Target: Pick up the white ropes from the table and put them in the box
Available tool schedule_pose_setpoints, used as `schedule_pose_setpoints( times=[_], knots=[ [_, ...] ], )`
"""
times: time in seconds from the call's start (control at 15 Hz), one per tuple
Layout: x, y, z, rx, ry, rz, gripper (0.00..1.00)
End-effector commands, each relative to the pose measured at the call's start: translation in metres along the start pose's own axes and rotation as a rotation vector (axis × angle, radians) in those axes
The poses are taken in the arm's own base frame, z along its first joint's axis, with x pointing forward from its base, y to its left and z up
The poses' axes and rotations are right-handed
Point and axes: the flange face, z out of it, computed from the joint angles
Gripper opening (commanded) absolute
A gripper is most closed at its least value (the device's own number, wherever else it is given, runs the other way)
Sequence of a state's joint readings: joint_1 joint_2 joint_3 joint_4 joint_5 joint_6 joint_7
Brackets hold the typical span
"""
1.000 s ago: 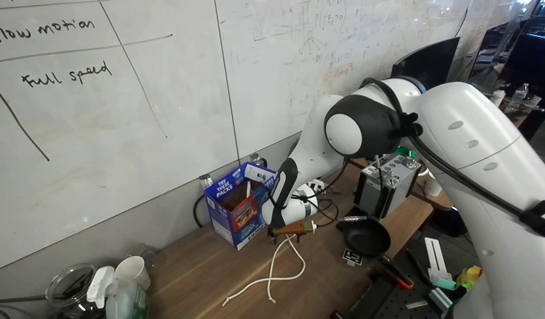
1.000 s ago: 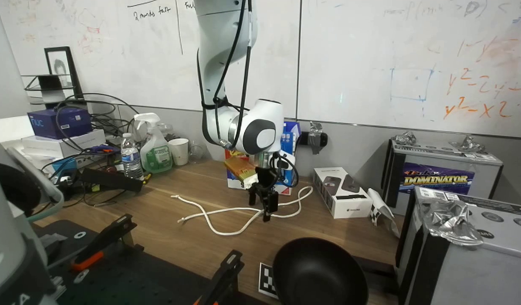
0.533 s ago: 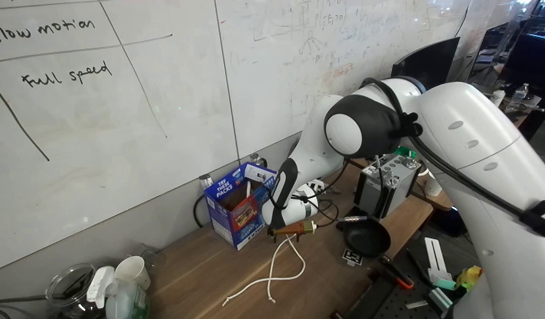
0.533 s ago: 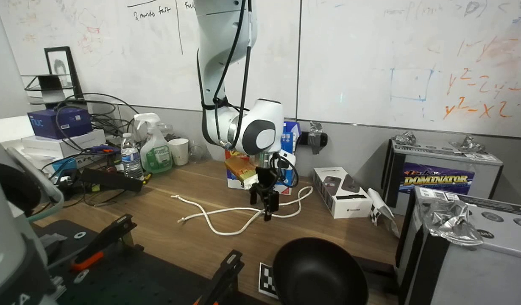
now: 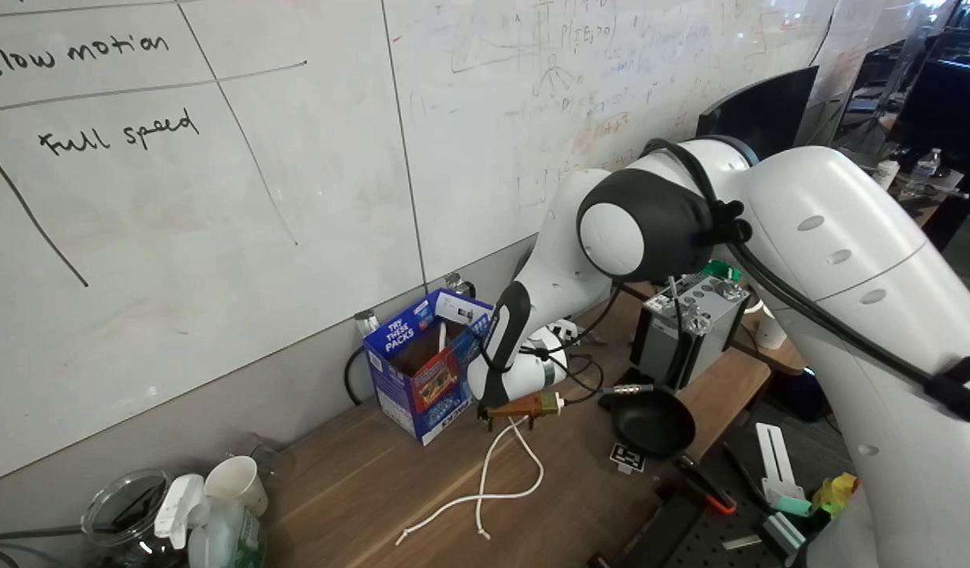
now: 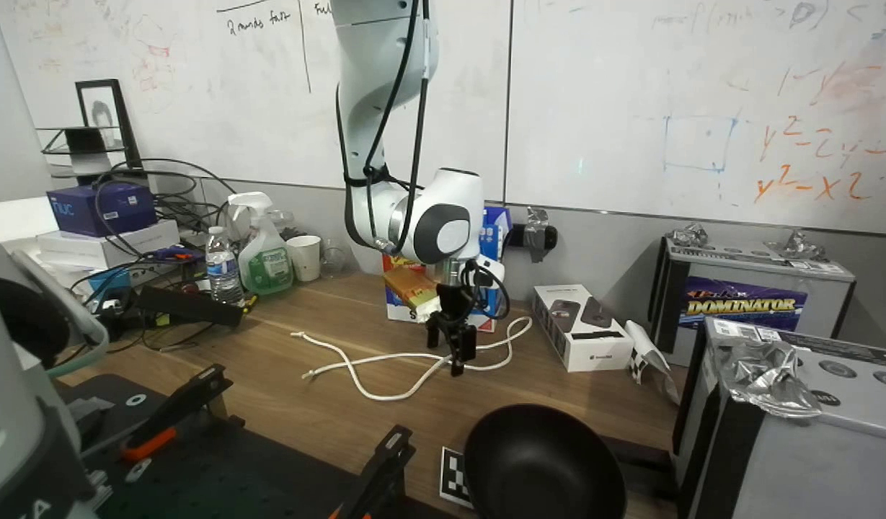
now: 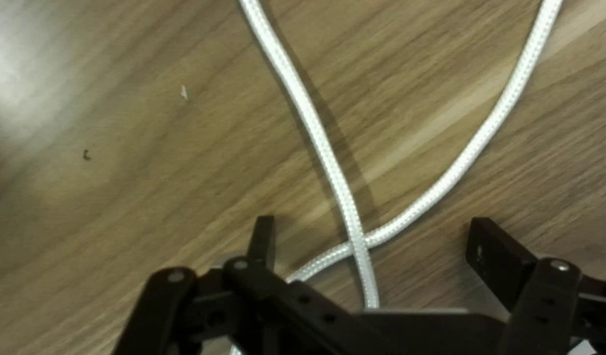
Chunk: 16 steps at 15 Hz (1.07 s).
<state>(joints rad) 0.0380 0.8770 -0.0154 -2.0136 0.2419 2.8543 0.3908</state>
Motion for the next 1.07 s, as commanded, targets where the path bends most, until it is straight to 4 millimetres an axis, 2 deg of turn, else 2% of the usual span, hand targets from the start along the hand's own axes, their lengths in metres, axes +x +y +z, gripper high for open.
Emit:
schedule_pose_setpoints(
  times=[0.0,0.13,0.2,0.27,0.67,0.87,1.0],
  knots=[
    [0.001,0.001,-0.008,0.003,0.021,0.008,1.0],
    [0.001,0.002,-0.008,0.003,0.022,0.012,1.0],
    [0.001,0.002,-0.007,0.003,0.023,0.012,0.94],
    [0.001,0.002,-0.007,0.003,0.023,0.012,0.75],
    [0.003,0.002,-0.015,0.001,0.032,0.012,0.27],
    [0.003,0.003,-0.016,-0.007,0.026,0.009,0.06],
    [0.003,0.005,-0.018,-0.015,0.018,0.011,0.02]
  ],
)
